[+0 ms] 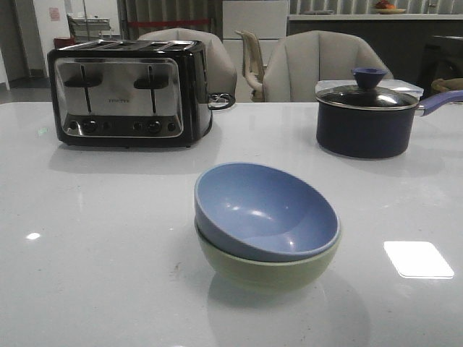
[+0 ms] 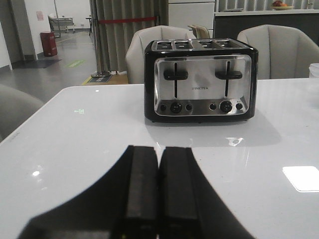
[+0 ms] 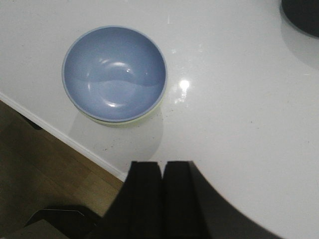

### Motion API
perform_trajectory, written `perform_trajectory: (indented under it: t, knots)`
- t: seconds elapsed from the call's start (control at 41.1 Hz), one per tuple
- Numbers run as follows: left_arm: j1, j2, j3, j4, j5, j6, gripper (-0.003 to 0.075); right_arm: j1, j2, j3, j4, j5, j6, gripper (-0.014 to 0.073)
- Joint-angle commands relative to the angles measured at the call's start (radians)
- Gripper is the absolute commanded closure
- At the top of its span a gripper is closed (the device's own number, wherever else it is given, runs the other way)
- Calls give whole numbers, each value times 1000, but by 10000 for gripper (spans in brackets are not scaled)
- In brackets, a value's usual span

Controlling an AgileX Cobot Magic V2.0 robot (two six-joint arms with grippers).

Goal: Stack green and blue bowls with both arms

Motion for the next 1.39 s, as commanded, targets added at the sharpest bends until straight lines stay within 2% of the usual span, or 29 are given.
perform_trajectory:
  t: [0.0, 0.219, 0.317, 0.39, 0.536, 0.682, 0.804, 0.999, 1.364]
  knots:
    - [-2, -23, 21, -8, -90, -8, 619, 0, -1, -26, -1, -62, -8, 559]
    - [-2, -23, 21, -8, -90, -8, 619, -7, -22, -3, -4, -72, -8, 559]
    - [-2, -23, 21, -8, -90, -8, 619, -87, -79, 65, 5, -96, -8, 559]
    - [-2, -23, 21, -8, -90, -8, 619, -165, -152, 142, -1, -159, -8, 559]
    - [-2, -23, 21, -8, -90, -8, 620, -309, -373, 332, -18, -380, -8, 559]
    - [-2, -23, 21, -8, -90, -8, 619, -381, -566, 503, -18, -554, -8, 559]
    - [-2, -23, 21, -8, -90, -8, 619, -390, -649, 597, -18, -654, -8, 559]
    - [-2, -21, 21, -8, -90, -8, 619, -387, -675, 689, -18, -796, -8, 559]
    - [-2, -21, 21, -8, -90, -8, 619, -367, -675, 687, -20, -826, -8, 559]
